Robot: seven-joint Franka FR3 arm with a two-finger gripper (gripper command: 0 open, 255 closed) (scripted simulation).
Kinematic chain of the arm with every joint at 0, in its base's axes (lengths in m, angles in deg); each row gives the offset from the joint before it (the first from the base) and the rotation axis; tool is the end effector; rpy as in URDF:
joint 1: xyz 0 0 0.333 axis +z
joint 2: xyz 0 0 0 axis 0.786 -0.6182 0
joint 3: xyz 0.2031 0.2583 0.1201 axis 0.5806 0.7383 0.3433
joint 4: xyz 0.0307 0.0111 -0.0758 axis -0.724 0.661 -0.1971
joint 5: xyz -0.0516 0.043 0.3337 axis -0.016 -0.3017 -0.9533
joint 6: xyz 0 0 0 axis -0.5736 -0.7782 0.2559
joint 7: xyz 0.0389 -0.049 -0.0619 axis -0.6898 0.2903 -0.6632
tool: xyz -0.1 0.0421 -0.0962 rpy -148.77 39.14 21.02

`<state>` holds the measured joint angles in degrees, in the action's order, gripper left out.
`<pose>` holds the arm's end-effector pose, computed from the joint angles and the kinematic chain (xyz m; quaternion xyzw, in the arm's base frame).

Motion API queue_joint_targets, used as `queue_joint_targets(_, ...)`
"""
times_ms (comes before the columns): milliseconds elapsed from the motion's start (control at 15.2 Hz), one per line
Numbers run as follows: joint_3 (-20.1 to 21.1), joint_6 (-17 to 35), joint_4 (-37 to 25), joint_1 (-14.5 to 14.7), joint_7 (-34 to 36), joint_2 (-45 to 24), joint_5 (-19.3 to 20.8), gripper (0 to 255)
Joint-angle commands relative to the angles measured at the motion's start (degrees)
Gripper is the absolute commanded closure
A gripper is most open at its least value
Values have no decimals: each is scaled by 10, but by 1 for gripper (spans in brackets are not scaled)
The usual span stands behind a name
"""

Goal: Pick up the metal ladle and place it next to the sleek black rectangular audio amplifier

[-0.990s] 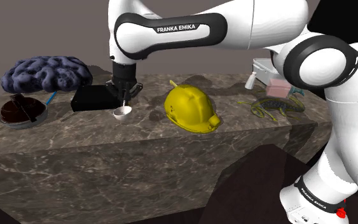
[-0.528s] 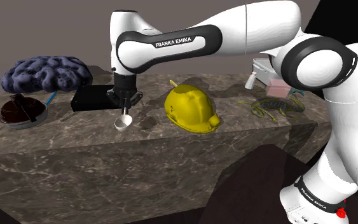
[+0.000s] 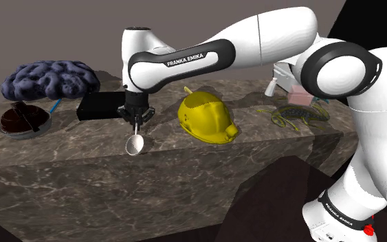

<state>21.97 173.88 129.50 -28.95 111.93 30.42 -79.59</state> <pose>0.6249 0.3610 0.3646 -0.9676 0.2453 -0.0030 0.0597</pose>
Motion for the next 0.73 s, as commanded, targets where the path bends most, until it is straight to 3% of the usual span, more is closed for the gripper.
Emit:
queue_joint_targets(0,0,4,2,0,0,-4,0,255)
queue_joint_targets(396,0,4,2,0,0,-4,0,255)
queue_joint_targets(462,-1,1,-3,1,0,-7,1,0)
queue_joint_targets(660,-1,2,-2,0,0,-6,1,0)
